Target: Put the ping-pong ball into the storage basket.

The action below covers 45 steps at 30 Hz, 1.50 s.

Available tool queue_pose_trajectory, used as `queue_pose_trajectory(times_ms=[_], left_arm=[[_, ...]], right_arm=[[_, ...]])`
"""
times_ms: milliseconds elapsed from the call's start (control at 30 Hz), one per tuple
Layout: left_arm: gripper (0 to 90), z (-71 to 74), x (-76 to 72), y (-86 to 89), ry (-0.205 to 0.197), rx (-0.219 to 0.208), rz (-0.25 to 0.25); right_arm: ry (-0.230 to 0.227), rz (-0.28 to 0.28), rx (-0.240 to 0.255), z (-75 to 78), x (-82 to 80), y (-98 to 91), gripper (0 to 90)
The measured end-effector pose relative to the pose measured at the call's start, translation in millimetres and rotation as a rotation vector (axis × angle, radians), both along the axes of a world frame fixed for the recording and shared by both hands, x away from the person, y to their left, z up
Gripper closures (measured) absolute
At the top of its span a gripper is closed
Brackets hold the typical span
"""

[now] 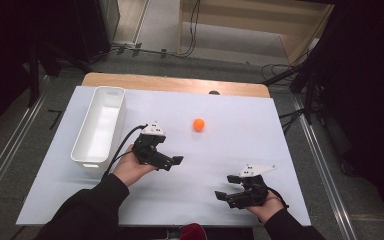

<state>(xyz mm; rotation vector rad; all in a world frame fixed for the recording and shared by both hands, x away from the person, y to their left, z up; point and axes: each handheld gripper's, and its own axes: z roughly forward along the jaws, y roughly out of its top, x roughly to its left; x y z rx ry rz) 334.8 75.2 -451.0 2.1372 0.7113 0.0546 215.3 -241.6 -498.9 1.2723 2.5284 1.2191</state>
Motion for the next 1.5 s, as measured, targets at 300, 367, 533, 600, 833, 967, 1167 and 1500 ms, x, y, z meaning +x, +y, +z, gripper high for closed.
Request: queue_pose_trajectory(times_ms=[300, 367, 533, 600, 833, 967, 1167, 1500], left_arm=[[0.0, -1.5, 10.3, -10.1, -0.004, 0.004, 0.004], [0.0, -1.5, 12.3, -11.8, -0.006, 0.0, 0.005], [0.0, -3.4, 18.8, -18.5, -0.011, 0.009, -0.004], [0.0, -3.6, 19.5, -19.4, -0.013, 0.013, -0.004], [0.0, -5.2, 25.2, -26.3, -0.014, 0.014, -0.013], [0.0, -4.2, 29.7, -28.5, -0.006, -0.001, -0.01], [0.0, -4.8, 35.9, -32.6, -0.01, -0.006, 0.006], [0.0, -5.3, 47.2, -40.4, -0.022, 0.007, 0.012]], right_arm=[[-0.009, -0.004, 0.0, 0.5, 0.1, -0.6, 19.5], [-0.01, -0.004, 0.001, 0.4, 0.0, -0.2, 19.5], [-0.018, 0.003, 0.003, 0.7, 0.1, 0.5, 19.5], [-0.022, 0.006, 0.0, 0.6, 0.2, 0.5, 19.5], [-0.018, -0.005, 0.006, 0.9, 0.3, 0.4, 19.5], [-0.013, 0.0, 0.005, 0.4, 0.7, 0.7, 19.5], [-0.005, 0.007, 0.003, 0.5, 0.1, 0.5, 19.5], [-0.018, -0.013, 0.001, 1.1, 0.4, -2.4, 19.5]])
